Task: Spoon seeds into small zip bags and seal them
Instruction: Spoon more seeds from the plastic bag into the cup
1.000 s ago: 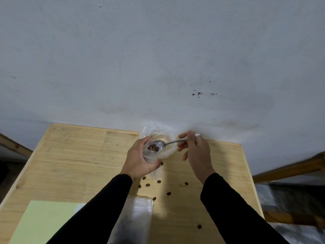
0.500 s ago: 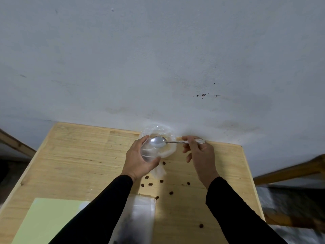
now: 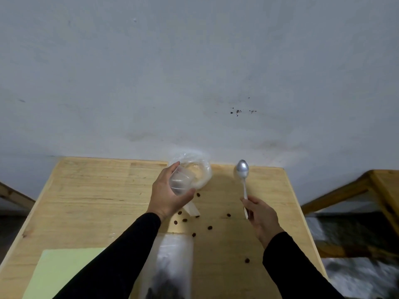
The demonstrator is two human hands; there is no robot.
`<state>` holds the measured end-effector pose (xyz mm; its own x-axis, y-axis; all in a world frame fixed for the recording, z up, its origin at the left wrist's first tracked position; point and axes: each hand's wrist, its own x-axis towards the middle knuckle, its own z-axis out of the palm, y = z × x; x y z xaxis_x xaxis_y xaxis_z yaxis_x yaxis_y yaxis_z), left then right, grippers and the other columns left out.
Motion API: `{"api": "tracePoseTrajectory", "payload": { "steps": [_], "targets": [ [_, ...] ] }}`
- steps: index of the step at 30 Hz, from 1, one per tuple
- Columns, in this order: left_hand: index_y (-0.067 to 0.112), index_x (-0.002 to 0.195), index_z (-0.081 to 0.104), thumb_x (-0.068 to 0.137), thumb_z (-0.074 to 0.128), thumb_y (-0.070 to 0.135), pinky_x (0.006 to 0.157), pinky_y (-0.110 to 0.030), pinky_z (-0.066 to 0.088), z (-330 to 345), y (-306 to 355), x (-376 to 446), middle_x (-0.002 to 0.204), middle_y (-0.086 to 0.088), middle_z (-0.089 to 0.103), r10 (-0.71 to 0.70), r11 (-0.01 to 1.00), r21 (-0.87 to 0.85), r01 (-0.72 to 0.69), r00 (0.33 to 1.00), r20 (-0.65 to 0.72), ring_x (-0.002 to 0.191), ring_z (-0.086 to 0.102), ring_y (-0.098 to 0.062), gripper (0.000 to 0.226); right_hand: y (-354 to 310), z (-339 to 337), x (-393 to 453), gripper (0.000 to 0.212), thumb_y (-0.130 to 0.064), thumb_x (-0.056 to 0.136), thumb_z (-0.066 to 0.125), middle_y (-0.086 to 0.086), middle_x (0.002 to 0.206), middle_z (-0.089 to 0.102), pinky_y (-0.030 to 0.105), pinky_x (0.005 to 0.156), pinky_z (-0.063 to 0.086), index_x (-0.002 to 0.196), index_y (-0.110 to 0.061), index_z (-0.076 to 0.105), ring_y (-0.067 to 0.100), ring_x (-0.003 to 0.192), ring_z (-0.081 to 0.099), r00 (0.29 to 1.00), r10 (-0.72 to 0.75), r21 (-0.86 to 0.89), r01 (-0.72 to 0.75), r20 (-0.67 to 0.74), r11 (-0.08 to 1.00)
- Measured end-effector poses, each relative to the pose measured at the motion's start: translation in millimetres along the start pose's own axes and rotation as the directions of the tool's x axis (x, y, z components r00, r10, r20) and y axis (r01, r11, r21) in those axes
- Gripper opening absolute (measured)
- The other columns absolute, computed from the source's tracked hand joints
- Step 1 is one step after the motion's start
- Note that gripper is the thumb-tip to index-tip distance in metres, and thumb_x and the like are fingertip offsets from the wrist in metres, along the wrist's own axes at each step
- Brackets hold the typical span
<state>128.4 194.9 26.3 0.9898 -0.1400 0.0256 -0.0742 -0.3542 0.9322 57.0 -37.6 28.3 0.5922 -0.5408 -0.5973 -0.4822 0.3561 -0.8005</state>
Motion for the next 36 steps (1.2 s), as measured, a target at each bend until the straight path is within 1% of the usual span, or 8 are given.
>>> {"api": "tracePoseTrajectory", "payload": {
  "steps": [4, 11, 15, 20, 24, 29, 33, 36],
  "targets": [
    [0.028, 0.135, 0.044, 0.055, 0.065, 0.060, 0.083, 0.000, 0.034, 5.5, 8.2, -6.5, 0.115, 0.031, 0.044, 0.055, 0.998, -0.004, -0.055, 0.998, -0.019, 0.106, 0.042, 0.022, 0.089, 15.0, -23.0, 12.2, 0.022, -0.003, 0.083, 0.068, 0.008, 0.095, 0.066, 0.031, 0.077, 0.047, 0.104, -0.002, 0.066, 0.022, 0.086, 0.060, 0.991, 0.003, -0.041, -0.008, -0.137, 0.999],
    [0.025, 0.136, 0.043, 0.058, 0.069, 0.055, 0.091, -0.001, 0.032, 29.7, 23.1, -19.1, 0.123, 0.015, 0.053, 0.062, 0.998, -0.019, -0.064, 0.996, -0.058, 0.115, 0.046, 0.010, 0.088, 17.4, -42.6, 45.4, 0.023, -0.017, 0.081, 0.071, 0.003, 0.088, 0.067, 0.035, 0.082, 0.052, 0.102, -0.008, 0.070, 0.023, 0.088, 0.062, 0.976, -0.065, -0.292, 0.002, -0.208, 0.956],
    [0.021, 0.137, 0.043, 0.057, 0.070, 0.053, 0.091, 0.001, 0.030, 45.7, 33.6, -28.4, 0.121, 0.021, 0.050, 0.072, 0.997, -0.012, -0.073, 0.993, -0.090, 0.114, 0.044, 0.016, 0.090, 14.4, -51.8, 56.1, 0.028, -0.027, 0.080, 0.069, 0.005, 0.099, 0.071, 0.029, 0.085, 0.045, 0.103, -0.010, 0.070, 0.023, 0.094, 0.063, 0.967, -0.218, -0.623, 0.088, -0.134, 0.777],
    [0.021, 0.138, 0.042, 0.056, 0.071, 0.052, 0.095, -0.004, 0.034, 63.8, 43.8, -39.5, 0.124, 0.011, 0.053, 0.055, 0.998, 0.001, -0.056, 0.991, -0.124, 0.117, 0.046, 0.008, 0.092, 12.9, -59.5, 61.7, 0.026, -0.027, 0.082, 0.068, 0.008, 0.099, 0.071, 0.024, 0.075, 0.037, 0.100, -0.009, 0.070, 0.025, 0.095, 0.063, 0.956, -0.294, -0.756, 0.186, -0.008, 0.628],
    [0.019, 0.139, 0.041, 0.056, 0.071, 0.054, 0.097, -0.006, 0.034, 73.8, 54.1, -45.5, 0.127, 0.007, 0.053, 0.064, 0.998, 0.020, -0.062, 0.988, -0.142, 0.119, 0.047, 0.003, 0.095, -2.5, -52.9, 49.8, 0.020, -0.027, 0.087, 0.061, 0.008, 0.088, 0.070, 0.026, 0.074, 0.038, 0.090, -0.010, 0.071, 0.024, 0.086, 0.061, 0.911, -0.403, -0.686, 0.346, 0.084, 0.640],
    [0.021, 0.139, 0.038, 0.058, 0.073, 0.052, 0.097, -0.006, 0.032, 80.8, 67.8, -51.4, 0.125, 0.003, 0.054, 0.154, 0.986, 0.087, -0.143, 0.978, -0.141, 0.118, 0.048, 0.002, 0.094, -51.1, -19.9, 1.8, 0.025, -0.037, 0.085, 0.066, 0.000, 0.073, 0.069, 0.025, 0.071, 0.053, 0.077, -0.014, 0.072, 0.011, 0.069, 0.064, 0.851, -0.274, -0.190, 0.390, 0.448, 0.901],
    [0.024, 0.138, 0.037, 0.056, 0.076, 0.054, 0.096, -0.003, 0.030, 80.1, 83.8, -53.6, 0.124, 0.010, 0.051, 0.200, 0.978, 0.088, -0.189, 0.971, -0.130, 0.119, 0.043, 0.010, 0.096, -84.9, -4.0, -25.6, 0.010, -0.025, 0.082, 0.071, -0.001, 0.075, 0.068, 0.025, 0.071, 0.052, 0.080, -0.016, 0.074, 0.011, 0.071, 0.061, 0.693, -0.201, -0.185, 0.440, 0.693, 0.879],
    [0.022, 0.140, 0.039, 0.050, 0.082, 0.060, 0.094, -0.002, 0.031, 72.4, 94.5, -54.1, 0.122, 0.016, 0.050, 0.189, 0.981, 0.063, -0.182, 0.975, -0.119, 0.116, 0.044, 0.010, 0.107, -103.8, 0.1, -36.0, 0.008, -0.015, 0.081, 0.070, 0.005, 0.079, 0.069, 0.024, 0.069, 0.052, 0.082, -0.009, 0.074, 0.012, 0.067, 0.061, 0.685, -0.207, -0.263, 0.515, 0.698, 0.816]
  ]
}}
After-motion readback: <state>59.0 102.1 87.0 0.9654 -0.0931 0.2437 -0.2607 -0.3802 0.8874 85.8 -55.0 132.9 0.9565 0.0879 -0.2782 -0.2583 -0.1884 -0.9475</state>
